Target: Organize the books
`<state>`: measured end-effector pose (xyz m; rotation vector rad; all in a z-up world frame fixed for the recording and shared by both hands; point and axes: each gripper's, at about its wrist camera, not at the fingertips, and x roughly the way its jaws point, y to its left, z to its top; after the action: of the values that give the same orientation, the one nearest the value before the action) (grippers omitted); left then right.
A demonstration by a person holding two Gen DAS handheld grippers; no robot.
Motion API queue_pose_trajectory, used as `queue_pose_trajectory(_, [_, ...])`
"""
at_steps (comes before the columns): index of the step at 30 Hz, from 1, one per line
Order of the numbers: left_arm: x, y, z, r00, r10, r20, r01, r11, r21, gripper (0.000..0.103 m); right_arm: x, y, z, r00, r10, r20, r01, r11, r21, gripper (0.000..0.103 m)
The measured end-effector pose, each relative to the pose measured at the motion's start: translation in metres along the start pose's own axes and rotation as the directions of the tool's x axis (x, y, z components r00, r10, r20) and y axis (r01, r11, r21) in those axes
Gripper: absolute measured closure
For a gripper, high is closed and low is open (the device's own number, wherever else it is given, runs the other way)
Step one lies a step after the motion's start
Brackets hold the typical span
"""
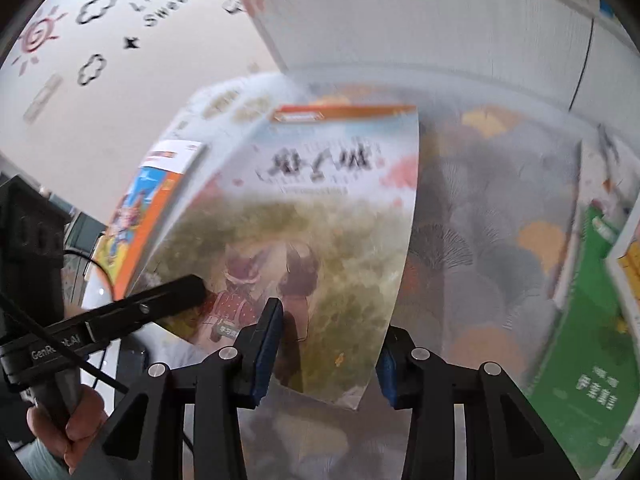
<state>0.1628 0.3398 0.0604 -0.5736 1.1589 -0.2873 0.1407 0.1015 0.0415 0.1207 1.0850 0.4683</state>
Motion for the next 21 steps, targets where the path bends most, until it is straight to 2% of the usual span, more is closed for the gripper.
queue_pose_trajectory(2, [-0.003, 0.016, 0.004, 0.999, 0.028, 0.019, -0.027, 0.998, -0.056, 0.079, 0.016, -0.003, 0.002, 1.0, -0.013, -0.028, 0.014, 0.999, 0.03, 0.063])
queue_pose_trajectory(3, [-0.008, 0.027, 0.005, 0.999, 0.019, 0.043, -0.014, 0.995, -0.1, 0.077, 0.016, -0.002, 0.002, 1.0, -0.021, -0.019, 0.021, 0.999, 0.031, 0.063])
queue_pose_trajectory(5, [-0.014, 0.042, 0.007, 0.997, 0.037, 0.066, -0.027, 0.989, -0.147, 0.077, 0.017, 0.009, 0.003, 0.999, -0.048, 0.0, 0.048, 0.999, -0.016, 0.063])
queue_pose_trajectory(7, [-0.014, 0.049, 0.009, 0.997, 0.048, 0.061, -0.038, 0.987, -0.157, 0.077, 0.023, 0.024, 0.007, 0.994, -0.11, 0.011, 0.111, 0.991, -0.08, 0.061])
queue_pose_trajectory(9, [-0.012, 0.052, 0.008, 0.998, 0.043, 0.051, -0.034, 0.986, -0.164, 0.077, 0.028, 0.026, 0.009, 0.99, -0.138, 0.001, 0.137, 0.986, -0.094, 0.059])
queue_pose_trajectory(14, [-0.008, 0.045, 0.006, 0.998, 0.045, 0.045, -0.039, 0.989, -0.141, 0.077, 0.007, 0.012, -0.011, 0.991, -0.136, -0.014, 0.135, 0.989, -0.06, 0.059])
queue_pose_trajectory(18, [-0.004, 0.049, 0.006, 0.999, 0.031, 0.041, -0.024, 0.987, -0.161, 0.076, 0.001, 0.021, -0.036, 0.997, -0.003, -0.076, 0.0, 0.999, -0.038, 0.058])
queue_pose_trajectory(20, [-0.006, 0.047, 0.005, 0.998, 0.046, 0.044, -0.039, 0.986, -0.159, 0.076, 0.013, 0.031, -0.037, 0.989, 0.086, -0.124, -0.089, 0.996, -0.018, 0.058])
queue_pose_trajectory(21, [-0.008, 0.046, 0.005, 0.997, 0.055, 0.047, -0.047, 0.987, -0.155, 0.076, 0.018, 0.035, -0.035, 0.986, 0.104, -0.133, -0.107, 0.994, -0.012, 0.058])
